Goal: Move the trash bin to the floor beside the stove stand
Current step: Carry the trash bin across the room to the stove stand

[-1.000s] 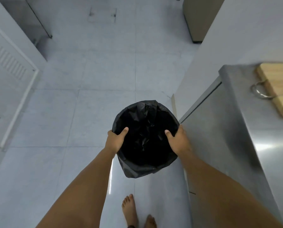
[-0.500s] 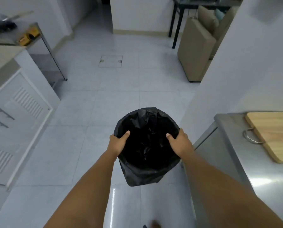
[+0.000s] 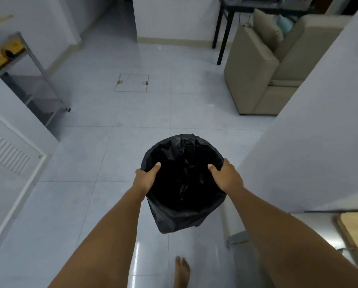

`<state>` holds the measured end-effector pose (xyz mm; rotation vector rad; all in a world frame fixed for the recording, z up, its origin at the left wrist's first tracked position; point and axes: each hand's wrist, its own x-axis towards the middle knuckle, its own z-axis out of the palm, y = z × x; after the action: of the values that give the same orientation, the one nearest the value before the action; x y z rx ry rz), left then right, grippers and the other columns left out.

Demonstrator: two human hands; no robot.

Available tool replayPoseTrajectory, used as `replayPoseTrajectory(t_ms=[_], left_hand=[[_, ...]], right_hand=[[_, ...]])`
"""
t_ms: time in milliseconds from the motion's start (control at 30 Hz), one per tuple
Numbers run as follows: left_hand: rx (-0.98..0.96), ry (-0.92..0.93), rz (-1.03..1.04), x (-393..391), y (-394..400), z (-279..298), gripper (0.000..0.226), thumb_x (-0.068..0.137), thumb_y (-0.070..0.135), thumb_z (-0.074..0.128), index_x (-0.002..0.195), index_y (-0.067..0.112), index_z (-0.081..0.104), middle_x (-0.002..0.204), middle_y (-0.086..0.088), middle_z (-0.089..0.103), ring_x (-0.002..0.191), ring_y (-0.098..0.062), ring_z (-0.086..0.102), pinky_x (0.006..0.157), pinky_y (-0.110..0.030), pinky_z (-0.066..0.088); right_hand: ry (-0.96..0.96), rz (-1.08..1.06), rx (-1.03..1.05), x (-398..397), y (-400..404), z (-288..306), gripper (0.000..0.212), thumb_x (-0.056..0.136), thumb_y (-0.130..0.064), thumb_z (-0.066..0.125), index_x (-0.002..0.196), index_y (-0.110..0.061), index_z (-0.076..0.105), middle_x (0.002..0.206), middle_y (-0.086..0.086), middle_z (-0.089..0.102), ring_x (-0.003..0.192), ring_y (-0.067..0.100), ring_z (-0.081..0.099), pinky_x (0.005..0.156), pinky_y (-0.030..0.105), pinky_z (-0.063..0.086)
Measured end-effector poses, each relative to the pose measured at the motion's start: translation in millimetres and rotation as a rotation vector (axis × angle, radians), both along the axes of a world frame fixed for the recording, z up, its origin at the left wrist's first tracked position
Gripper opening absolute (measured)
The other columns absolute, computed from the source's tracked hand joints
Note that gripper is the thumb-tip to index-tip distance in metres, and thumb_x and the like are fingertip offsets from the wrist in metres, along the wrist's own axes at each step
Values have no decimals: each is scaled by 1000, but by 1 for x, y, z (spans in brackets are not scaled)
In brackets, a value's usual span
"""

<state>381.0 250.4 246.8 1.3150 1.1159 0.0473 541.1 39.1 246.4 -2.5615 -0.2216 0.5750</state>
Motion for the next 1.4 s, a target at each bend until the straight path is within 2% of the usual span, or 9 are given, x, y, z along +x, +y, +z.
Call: replayPoseTrajectory(t_ms=[367, 500, 633, 933, 1133, 1400], left_hand=[[-13, -62, 11, 185, 110, 10, 97, 75, 65, 66, 148, 6, 40, 143, -15, 55, 126, -37, 55, 108, -48, 44], [-12, -75, 52, 260, 156, 8, 88, 84, 54, 66, 149, 4, 35, 144, -16, 52, 129, -36, 53, 106, -43, 44], [-32, -62, 30, 333, 215, 15, 95, 80, 60, 66, 149, 5, 35, 145, -17, 52, 129, -37, 53, 110, -47, 42], [5, -54, -5, 482, 331, 24, 96, 80, 61, 65, 150, 4, 34, 145, -17, 52, 129, -36, 53, 108, -46, 43], [-17, -41, 18, 599, 403, 11, 97, 79, 63, 65, 149, 3, 35, 142, -17, 53, 127, -37, 54, 108, -46, 44], [-50, 35, 85, 759, 498, 3, 100, 76, 67, 64, 149, 4, 36, 142, -19, 53, 127, -39, 53, 108, -49, 43]], right_hand=[[1, 22, 21, 191, 110, 11, 81, 89, -66, 43, 148, -12, 36, 140, 14, 54, 125, 38, 56, 102, 52, 47], [-13, 0, 29, 259, 161, 9, 76, 90, -65, 44, 143, -11, 40, 136, 15, 57, 121, 39, 58, 99, 50, 48], [3, -23, 3, 326, 214, 18, 75, 90, -65, 44, 143, -11, 40, 136, 15, 57, 121, 39, 58, 98, 51, 49], [6, -23, 7, 472, 329, 33, 75, 93, -62, 43, 146, -10, 36, 141, 16, 54, 126, 39, 55, 101, 49, 47], [33, 7, 13, 595, 404, 24, 78, 93, -64, 42, 148, -11, 35, 144, 15, 53, 128, 39, 54, 104, 51, 46], [62, 73, -7, 766, 507, 26, 71, 95, -60, 43, 146, -11, 38, 141, 15, 54, 127, 39, 54, 104, 50, 47]])
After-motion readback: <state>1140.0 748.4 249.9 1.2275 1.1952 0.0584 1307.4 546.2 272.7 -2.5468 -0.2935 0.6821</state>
